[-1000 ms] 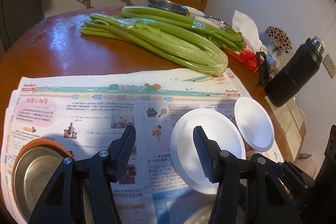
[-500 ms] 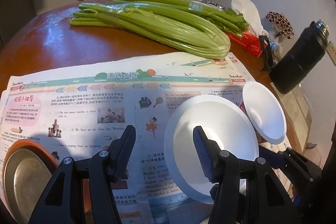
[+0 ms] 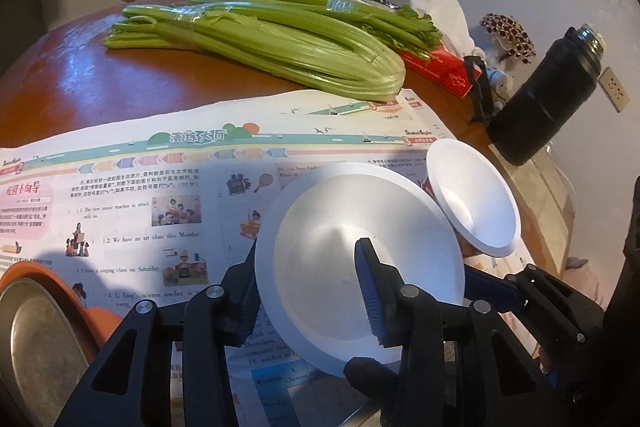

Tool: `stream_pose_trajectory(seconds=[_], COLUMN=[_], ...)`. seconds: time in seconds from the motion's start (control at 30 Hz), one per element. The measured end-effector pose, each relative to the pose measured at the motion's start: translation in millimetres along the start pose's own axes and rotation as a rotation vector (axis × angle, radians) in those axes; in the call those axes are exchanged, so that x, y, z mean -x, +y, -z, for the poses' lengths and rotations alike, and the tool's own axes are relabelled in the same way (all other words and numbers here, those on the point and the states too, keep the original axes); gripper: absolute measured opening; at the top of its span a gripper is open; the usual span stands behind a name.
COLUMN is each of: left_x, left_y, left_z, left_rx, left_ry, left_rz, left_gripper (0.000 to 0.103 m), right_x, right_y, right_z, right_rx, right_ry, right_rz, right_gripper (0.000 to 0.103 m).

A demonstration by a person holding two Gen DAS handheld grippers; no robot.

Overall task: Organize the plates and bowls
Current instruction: 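Lift the paper bowl with the left tool and carry it over the steel bowl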

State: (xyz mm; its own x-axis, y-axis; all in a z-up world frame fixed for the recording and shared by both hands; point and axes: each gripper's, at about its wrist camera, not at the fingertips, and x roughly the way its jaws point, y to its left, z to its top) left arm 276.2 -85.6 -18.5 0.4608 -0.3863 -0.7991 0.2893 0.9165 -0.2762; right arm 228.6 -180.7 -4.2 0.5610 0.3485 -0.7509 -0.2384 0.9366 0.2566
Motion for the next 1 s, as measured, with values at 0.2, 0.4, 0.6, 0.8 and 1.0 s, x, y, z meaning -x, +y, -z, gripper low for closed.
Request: stream_pose_trajectory(seconds=[0.2,0.4,0.6,0.8,1.0], left_x=[3,10,25,47,72], left_y=[3,3,-1,-10,-20], left_z=[-1,0,2,7,15], left_rx=[0.018,0.019,0.014,-0.007,-0.03], left_ry=[-0.005,-0.021,-0.047,-0.086,-0.128], left_rz=[0.033,0.048,0.042,0.024,0.013], left_gripper=[0.045,0.045,0.045,0.045,0.045], right_x=[5,10,20,37,57], right_y=[4,5,11,19,27], right_z=[1,-1,-2,0,6], right_rx=[0.022,0.03,0.043,0.064,0.072], right_ry=[-0.016,-0.029,-0.046,-0.069,-0.097], right_rz=[0.016,0.019,0.018,0.015,0.005], right_gripper=[0.077,0.077,0.077,0.077,0.077])
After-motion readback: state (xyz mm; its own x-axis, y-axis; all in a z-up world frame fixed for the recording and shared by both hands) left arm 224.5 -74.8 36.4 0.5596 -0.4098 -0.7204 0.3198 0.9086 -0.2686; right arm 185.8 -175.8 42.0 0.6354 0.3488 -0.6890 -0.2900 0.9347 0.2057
